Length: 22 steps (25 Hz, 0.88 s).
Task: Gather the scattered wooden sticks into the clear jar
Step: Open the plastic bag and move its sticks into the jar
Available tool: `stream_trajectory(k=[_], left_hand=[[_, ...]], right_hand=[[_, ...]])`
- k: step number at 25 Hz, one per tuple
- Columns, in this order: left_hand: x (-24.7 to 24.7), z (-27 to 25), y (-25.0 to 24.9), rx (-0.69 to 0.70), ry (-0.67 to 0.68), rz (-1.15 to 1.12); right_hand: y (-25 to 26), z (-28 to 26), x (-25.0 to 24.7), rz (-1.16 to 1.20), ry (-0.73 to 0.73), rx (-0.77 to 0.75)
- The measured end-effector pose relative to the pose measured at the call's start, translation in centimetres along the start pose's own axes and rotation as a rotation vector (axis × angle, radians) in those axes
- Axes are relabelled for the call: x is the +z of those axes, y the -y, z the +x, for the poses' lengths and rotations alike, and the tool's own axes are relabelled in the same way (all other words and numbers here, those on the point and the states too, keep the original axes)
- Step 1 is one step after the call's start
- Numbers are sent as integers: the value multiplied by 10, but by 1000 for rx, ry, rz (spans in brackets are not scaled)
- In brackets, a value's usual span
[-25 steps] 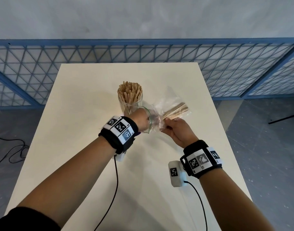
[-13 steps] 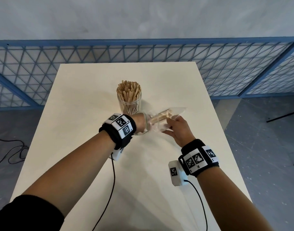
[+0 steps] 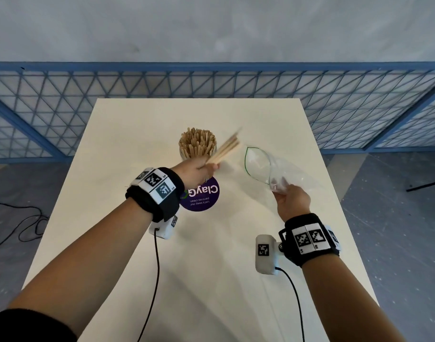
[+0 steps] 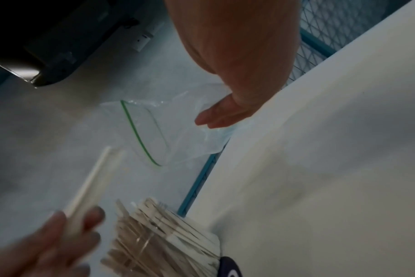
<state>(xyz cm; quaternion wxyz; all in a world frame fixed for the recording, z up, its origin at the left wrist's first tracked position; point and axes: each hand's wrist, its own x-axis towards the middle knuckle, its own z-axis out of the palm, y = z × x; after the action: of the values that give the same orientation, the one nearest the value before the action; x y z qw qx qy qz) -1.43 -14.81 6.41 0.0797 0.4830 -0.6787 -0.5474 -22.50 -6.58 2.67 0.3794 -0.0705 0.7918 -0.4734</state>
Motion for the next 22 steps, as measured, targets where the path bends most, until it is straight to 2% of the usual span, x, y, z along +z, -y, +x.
stream_trajectory(k=[2,4,5,6,8,9,12,15,22], left_hand=[[-11,7,-6,49,-195,-292],[-21,17,-16,118,-405,-640],[-25,24,-21,163,-483,-779],[-27,31,-22,210,-554,-845],[-30,46,-17,272,-695,-749],[-29,54,-11,282,-745,-652],[-21,68,4,252,-808,-449],[-16,74,10,229,-861,-409],[-12,80,12,315,-912,-437]], right_hand=[[-6,11,7,22,2,0],[-8,13,16,58,64,37],[-7,10,18,137,98,72],[-8,9,18,315,159,97],[-10,11,20,437,233,125],[-9,9,20,496,235,189],[-12,11,21,523,256,222],[-17,16,22,612,262,216],[-28,23,29,637,269,200]])
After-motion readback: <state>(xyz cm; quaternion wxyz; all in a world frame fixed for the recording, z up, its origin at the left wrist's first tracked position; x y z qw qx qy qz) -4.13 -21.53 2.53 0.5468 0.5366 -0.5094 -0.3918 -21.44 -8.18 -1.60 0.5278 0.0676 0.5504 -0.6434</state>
